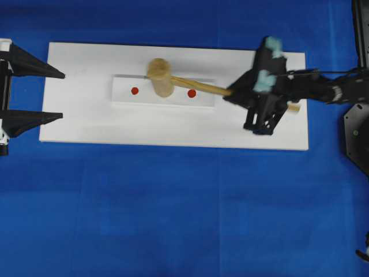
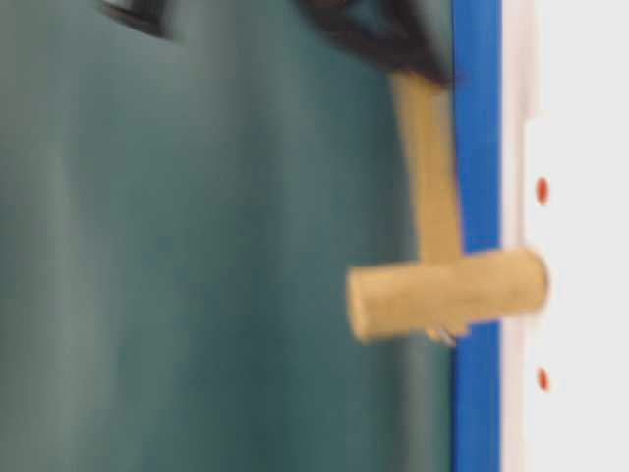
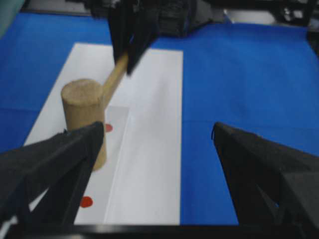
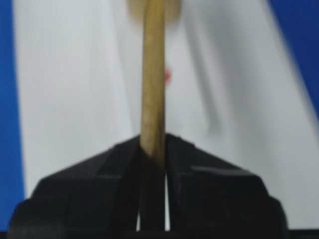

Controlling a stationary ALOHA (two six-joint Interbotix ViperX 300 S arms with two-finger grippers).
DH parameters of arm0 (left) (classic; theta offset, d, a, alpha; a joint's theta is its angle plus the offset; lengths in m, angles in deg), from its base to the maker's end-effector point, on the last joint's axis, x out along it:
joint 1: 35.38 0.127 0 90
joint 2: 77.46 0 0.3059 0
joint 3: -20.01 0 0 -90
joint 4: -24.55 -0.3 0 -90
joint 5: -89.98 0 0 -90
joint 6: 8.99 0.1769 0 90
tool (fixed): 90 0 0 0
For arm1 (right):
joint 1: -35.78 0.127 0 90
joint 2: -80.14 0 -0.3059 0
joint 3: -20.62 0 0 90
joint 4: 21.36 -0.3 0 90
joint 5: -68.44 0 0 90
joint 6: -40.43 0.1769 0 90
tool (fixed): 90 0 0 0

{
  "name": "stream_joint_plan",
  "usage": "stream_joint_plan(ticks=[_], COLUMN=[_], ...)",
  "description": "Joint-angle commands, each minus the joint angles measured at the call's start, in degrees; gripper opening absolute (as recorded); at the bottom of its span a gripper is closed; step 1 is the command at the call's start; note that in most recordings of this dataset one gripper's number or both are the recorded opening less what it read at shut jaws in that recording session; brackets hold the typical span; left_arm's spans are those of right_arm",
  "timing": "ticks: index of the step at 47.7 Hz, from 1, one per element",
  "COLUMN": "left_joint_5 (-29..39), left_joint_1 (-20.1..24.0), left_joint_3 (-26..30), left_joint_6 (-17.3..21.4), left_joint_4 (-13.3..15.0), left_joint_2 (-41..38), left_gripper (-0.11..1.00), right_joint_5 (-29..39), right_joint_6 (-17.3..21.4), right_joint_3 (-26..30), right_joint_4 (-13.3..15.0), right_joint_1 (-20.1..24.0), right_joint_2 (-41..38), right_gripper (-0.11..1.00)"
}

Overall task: Hit the mark with a hammer.
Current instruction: 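Raise the mallet head above the red dots with the right gripper, then swing the mallet head down onto the red dots with the right gripper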

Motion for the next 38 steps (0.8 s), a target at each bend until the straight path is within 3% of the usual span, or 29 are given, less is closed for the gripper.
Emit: stream_joint_plan(ticks=[1,10,20,38], left_joint_5=[-0.3,-0.3,-0.3,-0.3], left_joint_1=[-0.1,-0.1,-0.1,-0.1], left_joint_3=[0.5,0.4,0.4,0.4], left_joint_6=[0.1,0.0,0.1,0.1], left_joint_4=[0.1,0.1,0.1,0.1], left_joint_2=[-0.5,-0.4,-0.3,-0.2], left_gripper=[0.89,0.89,0.89,0.89], right_joint_5=[-0.2,-1.1,-1.1,-0.9], right_joint_6=[0.0,-0.5,-0.7,-1.5], right_joint_3=[0.7,1.1,0.1,-7.6], right_joint_4=[-0.9,-0.8,-0.4,0.6], right_joint_1=[0.0,0.1,0.3,0.2], right_joint_2=[-2.2,0.6,10.0,27.9], right_gripper=[0.03,0.03,0.03,0.03])
